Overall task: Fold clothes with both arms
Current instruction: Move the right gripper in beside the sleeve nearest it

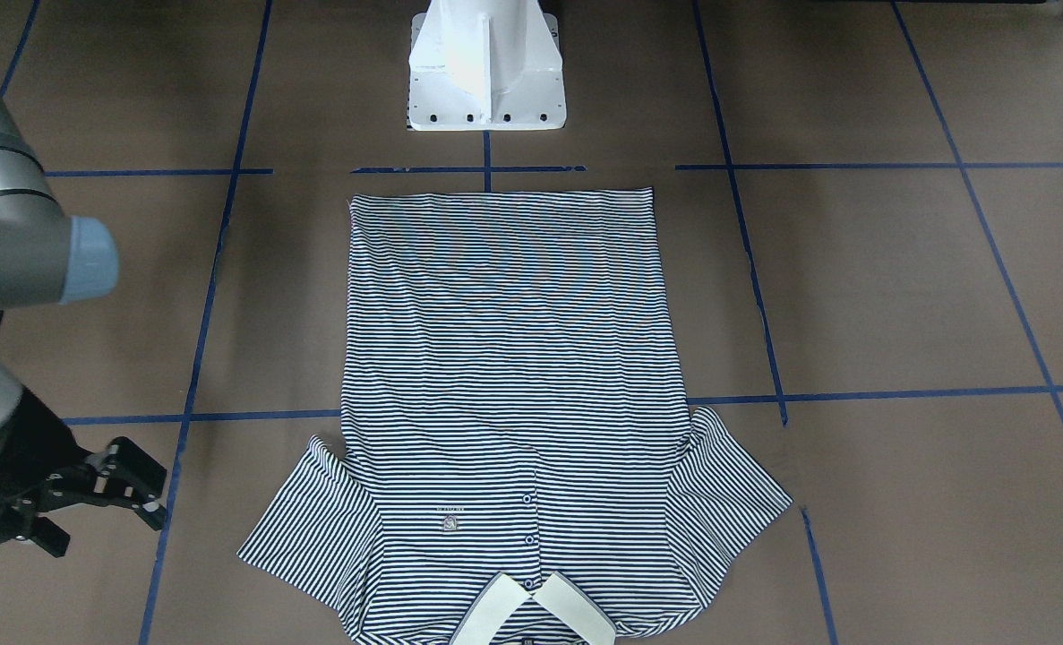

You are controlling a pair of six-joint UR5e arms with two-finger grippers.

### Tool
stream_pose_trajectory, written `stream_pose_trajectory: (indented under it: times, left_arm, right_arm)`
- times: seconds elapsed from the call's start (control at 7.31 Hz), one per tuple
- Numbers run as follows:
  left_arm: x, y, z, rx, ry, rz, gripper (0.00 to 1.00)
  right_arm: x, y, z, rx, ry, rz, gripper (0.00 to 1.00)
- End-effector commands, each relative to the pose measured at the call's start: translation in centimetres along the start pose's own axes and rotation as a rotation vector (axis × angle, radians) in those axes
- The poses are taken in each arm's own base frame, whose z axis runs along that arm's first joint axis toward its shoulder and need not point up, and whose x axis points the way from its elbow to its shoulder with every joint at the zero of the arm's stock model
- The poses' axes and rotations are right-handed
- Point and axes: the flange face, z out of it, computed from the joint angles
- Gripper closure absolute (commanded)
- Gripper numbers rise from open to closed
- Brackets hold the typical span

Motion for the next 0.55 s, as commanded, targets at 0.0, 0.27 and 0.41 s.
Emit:
stream_pose_trajectory:
  times: [0.0, 0.27, 0.41]
  left_arm:
    - [0.4, -0.5, 0.5, -0.002, 0.005, 0.008, 0.0]
    - [0.7, -0.6, 0.9, -0.007, 0.011, 0.012, 0.0]
    - [0.7, -0.6, 0.9, -0.007, 0.011, 0.012, 0.0]
  right_arm:
    - [-4.1, 2.7, 5.4, -0.009, 0.041, -0.01, 0.2]
    - [-6.0, 3.1, 7.9, -0.011, 0.064, 0.005, 0.27]
    - [-6.5, 3.3, 9.5, 0.019, 0.051, 0.022, 0.29]
